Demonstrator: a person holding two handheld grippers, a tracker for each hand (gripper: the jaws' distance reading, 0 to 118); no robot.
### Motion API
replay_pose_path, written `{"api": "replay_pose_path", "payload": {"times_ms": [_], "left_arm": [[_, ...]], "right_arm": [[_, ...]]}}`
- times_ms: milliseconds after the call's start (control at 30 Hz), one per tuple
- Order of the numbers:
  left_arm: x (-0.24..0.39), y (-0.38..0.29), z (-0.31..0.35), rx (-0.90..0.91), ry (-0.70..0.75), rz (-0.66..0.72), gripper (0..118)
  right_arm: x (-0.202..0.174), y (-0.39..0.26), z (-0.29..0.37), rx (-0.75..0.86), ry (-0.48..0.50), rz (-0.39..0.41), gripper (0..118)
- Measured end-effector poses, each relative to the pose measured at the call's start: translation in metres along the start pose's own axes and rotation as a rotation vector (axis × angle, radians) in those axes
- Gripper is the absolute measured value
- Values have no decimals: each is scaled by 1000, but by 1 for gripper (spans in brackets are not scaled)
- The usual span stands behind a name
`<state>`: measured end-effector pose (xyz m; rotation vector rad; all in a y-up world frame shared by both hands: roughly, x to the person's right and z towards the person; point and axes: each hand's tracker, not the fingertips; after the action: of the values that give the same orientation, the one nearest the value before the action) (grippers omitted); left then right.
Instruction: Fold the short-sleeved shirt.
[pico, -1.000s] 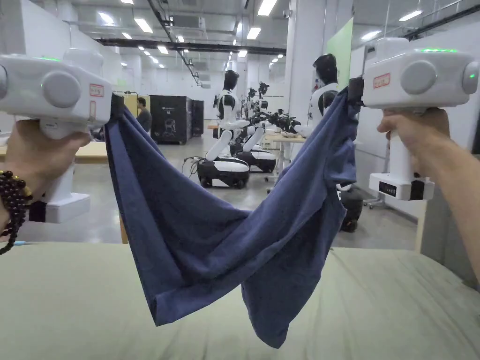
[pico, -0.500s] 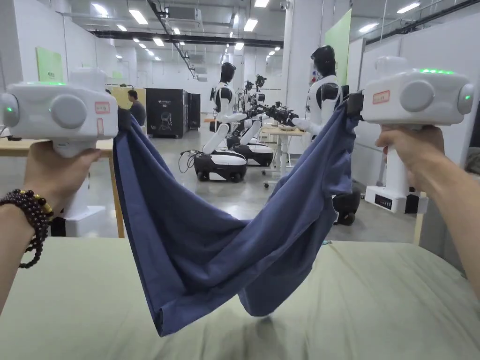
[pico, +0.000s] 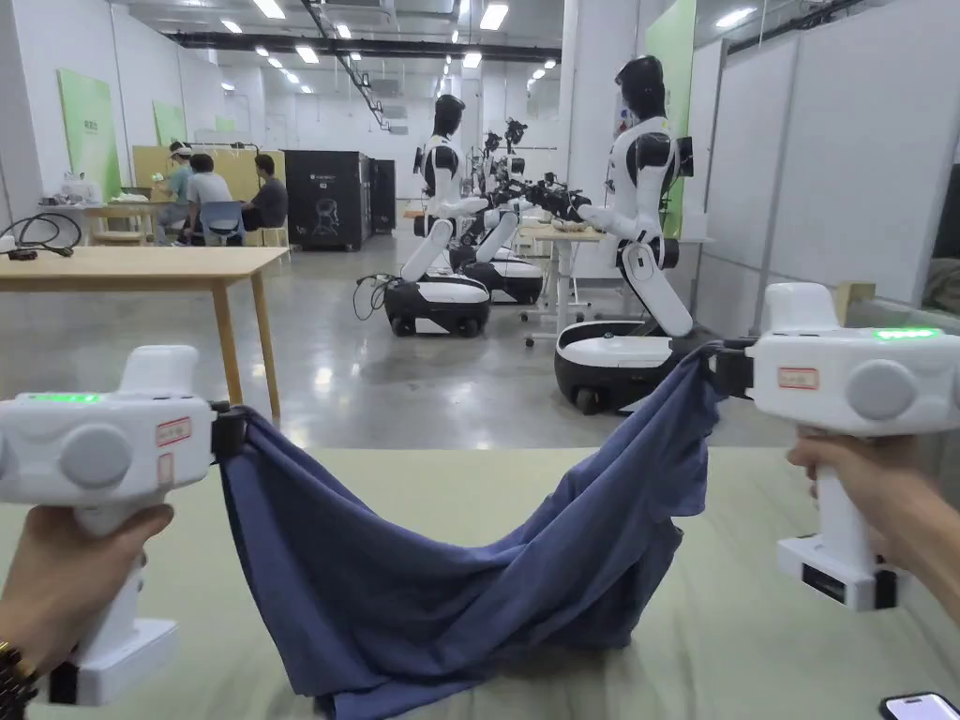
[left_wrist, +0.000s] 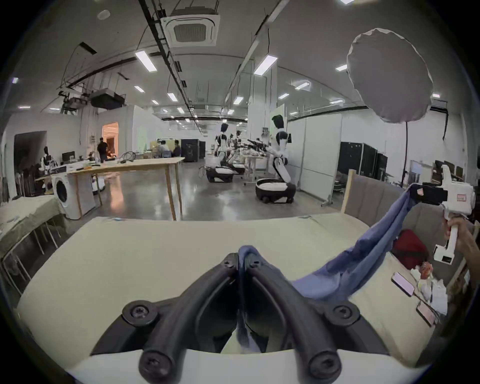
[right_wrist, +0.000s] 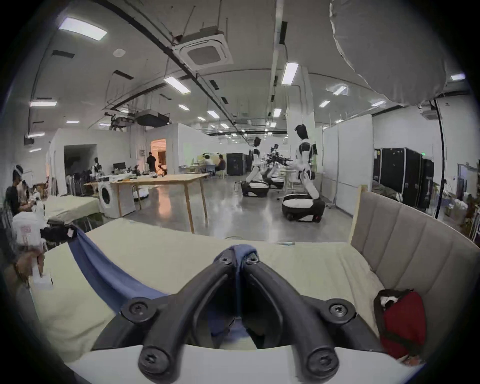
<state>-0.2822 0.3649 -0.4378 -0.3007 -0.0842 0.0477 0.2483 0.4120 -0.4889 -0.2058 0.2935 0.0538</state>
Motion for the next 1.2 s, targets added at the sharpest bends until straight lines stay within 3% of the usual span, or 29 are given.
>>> {"api": "replay_pose_path", "payload": {"times_ms": [133, 300, 500, 733, 900, 933, 967, 1000, 1033, 1067, 1200], "left_arm": [[-5, -58, 68, -3, -20, -26, 0], [-9, -140, 152, -70, -91, 37, 0], [-24, -225, 221, -209, -116, 79, 0], [-36, -280, 206, -378, -80, 82, 0], [-35, -297, 200, -394, -66, 95, 1], [-34, -298, 202, -367, -50, 106, 10], [-35, -296, 203, -356, -35, 117, 26], [-38, -294, 204, -350, -24, 144, 56], [-40, -290, 204, -350, -23, 172, 100], [-41, -287, 209, -346, -24, 178, 114], [-39, -256, 244, -220, 27, 146, 115]], "right_arm": [[6, -51, 83, -24, 8, 41, 3], [14, -143, 184, -139, 162, -119, 3], [5, -244, 272, -336, 129, -119, 3], [3, -305, 259, -611, 56, -7, 3], [22, -322, 246, -647, 86, -53, 6], [23, -320, 246, -638, 88, -58, 20], [24, -316, 246, -620, 81, -54, 52], [24, -311, 252, -590, 59, -43, 91], [25, -304, 256, -551, 50, -36, 115], [26, -294, 263, -492, 50, -33, 116], [5, -241, 300, -318, 12, -36, 115]]}}
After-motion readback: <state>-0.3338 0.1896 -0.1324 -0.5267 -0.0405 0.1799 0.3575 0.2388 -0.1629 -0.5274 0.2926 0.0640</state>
